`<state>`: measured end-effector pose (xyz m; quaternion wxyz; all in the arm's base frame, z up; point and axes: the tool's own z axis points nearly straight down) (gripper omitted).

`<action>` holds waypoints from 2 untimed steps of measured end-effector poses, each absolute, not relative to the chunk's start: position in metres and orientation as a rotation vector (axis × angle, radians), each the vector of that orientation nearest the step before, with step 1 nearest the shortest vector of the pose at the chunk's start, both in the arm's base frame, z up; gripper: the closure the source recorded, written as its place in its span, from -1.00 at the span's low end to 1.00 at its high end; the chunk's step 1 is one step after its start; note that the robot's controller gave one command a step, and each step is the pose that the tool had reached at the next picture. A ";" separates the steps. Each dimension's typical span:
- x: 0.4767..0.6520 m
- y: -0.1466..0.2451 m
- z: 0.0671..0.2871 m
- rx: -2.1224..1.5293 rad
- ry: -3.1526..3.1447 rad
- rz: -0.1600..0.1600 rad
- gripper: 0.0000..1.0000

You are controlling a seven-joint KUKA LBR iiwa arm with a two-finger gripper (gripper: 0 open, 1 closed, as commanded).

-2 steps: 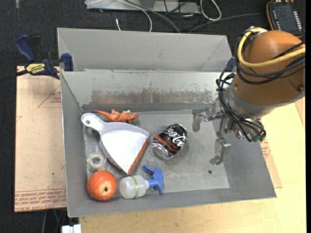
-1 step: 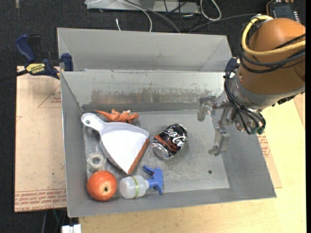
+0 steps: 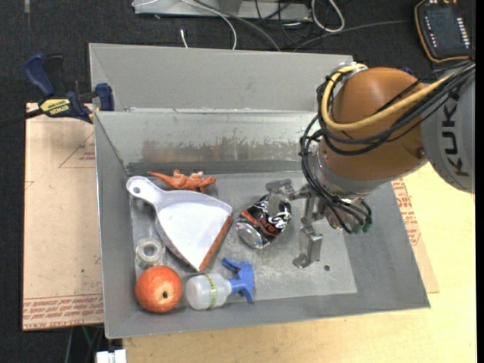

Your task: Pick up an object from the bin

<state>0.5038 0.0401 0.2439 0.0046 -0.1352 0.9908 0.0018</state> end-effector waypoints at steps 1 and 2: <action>0.530 0.036 0.282 -0.084 3.105 0.000 -1.00; 0.512 0.064 0.220 -0.419 3.106 0.006 -1.00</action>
Offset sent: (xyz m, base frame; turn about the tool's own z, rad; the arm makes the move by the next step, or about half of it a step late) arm 0.0088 0.0226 -0.0205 0.0064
